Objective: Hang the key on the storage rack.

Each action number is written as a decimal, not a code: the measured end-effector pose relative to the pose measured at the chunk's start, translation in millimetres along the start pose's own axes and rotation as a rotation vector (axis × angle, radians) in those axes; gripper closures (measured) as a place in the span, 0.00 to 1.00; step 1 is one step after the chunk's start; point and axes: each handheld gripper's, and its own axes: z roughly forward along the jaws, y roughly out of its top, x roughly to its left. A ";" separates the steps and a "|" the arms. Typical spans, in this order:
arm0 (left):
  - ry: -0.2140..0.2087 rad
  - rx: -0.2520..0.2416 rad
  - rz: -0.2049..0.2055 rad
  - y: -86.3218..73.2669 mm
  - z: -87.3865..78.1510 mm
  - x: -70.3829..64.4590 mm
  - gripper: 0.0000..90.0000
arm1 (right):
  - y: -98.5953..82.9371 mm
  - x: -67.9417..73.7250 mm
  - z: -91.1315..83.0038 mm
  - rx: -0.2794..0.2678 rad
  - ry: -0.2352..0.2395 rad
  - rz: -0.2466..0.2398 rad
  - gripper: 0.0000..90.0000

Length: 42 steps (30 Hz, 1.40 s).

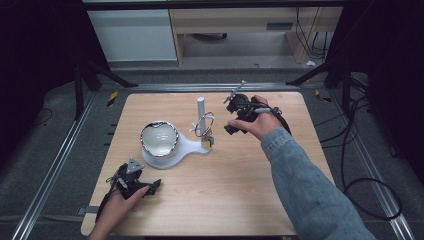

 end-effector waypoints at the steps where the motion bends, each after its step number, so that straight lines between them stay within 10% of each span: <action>1: 0.000 0.000 0.000 0.0 0.0 0.0 0.00 | -3.5 0.6 2.6 0.004 0.003 0.001 0.10; 42: 0.000 0.005 0.005 -0.2 -0.7 0.0 0.00 | -132.1 3.9 36.5 0.112 0.017 0.140 0.14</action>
